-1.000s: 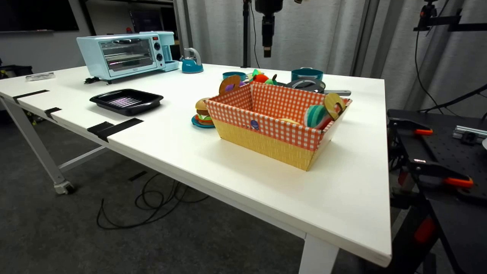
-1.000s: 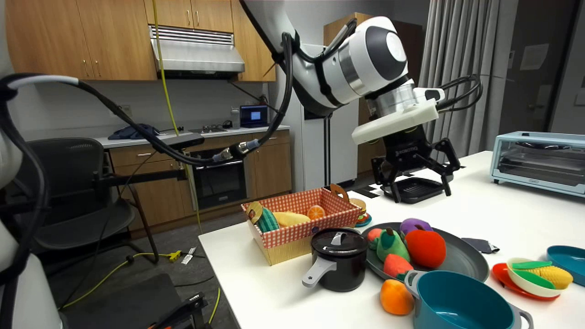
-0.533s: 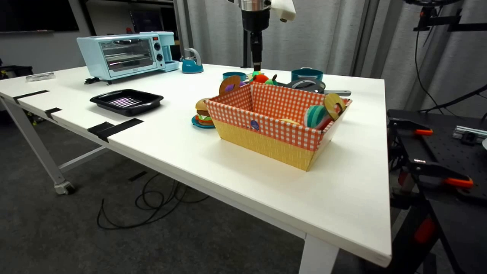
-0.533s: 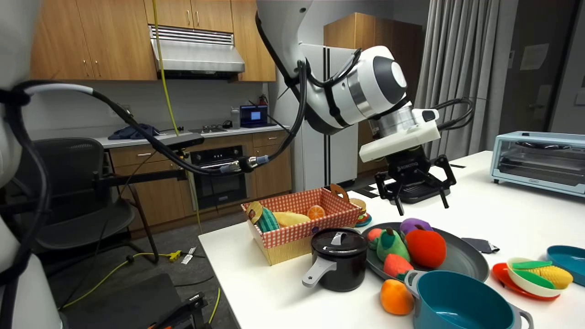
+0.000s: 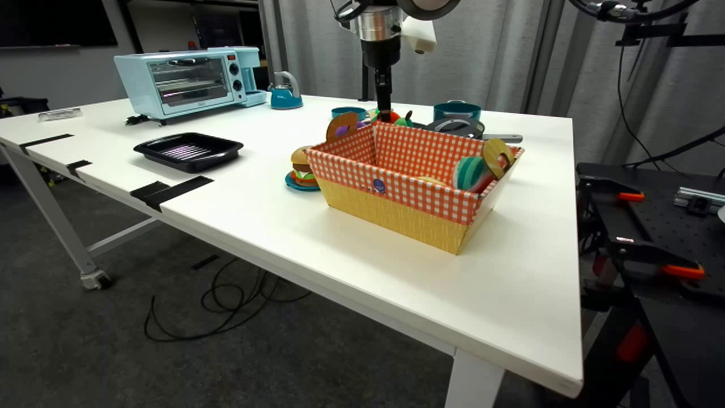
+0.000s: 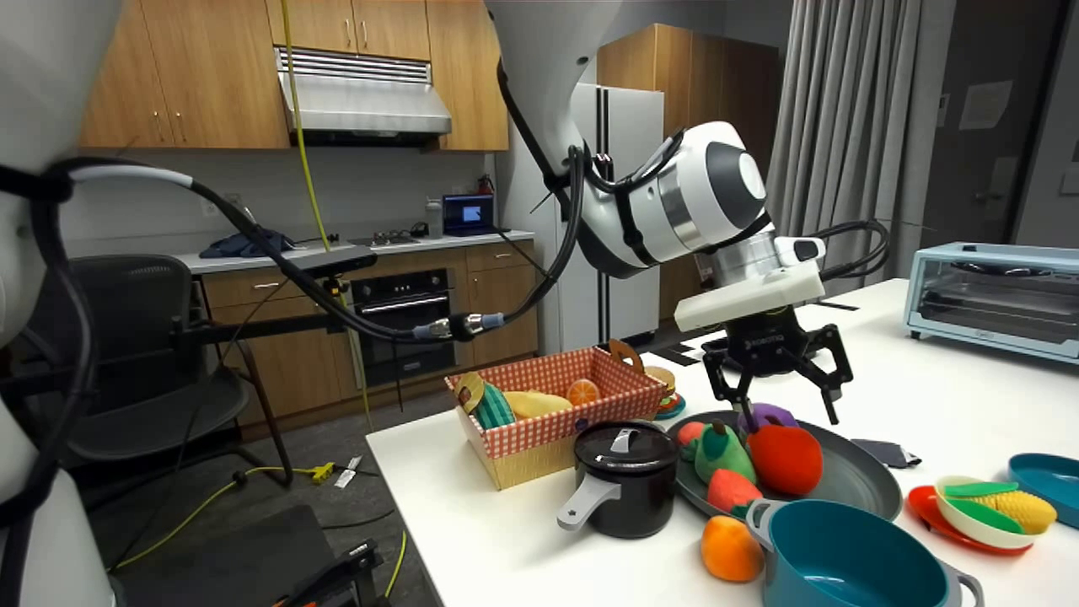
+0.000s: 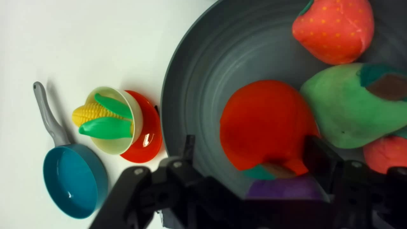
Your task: Pick up the apple plush toy and put it in the pot
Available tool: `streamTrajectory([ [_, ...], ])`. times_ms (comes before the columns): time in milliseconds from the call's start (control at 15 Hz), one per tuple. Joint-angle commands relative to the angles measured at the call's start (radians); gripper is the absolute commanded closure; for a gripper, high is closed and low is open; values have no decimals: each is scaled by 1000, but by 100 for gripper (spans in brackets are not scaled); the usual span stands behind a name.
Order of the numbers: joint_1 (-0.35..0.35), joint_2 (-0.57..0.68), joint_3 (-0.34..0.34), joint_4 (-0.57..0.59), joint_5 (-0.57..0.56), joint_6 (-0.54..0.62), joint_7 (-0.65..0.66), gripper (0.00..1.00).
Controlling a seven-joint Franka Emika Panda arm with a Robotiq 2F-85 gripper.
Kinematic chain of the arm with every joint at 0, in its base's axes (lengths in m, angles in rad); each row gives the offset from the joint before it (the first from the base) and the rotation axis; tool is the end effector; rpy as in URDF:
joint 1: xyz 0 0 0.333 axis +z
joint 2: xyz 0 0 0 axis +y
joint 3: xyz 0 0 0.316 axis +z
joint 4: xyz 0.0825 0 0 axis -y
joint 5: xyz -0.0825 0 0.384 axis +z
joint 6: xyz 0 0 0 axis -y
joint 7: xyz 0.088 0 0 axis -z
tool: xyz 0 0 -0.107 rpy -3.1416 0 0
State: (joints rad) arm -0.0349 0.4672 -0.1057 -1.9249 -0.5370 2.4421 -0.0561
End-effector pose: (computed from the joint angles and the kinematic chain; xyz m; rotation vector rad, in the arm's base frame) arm 0.6257 -0.0861 0.2523 2.7005 0.4577 0.0055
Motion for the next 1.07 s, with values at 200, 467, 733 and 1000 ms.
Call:
streamTrajectory([
  [200,11,65,-13,34,42,-17,5,15],
  [467,18,76,-17,37,56,-18,10,54],
  [733,34,21,-28,-6,27,1,26,80],
  [1000,52,-79,-38,-76,6,4,50,95],
])
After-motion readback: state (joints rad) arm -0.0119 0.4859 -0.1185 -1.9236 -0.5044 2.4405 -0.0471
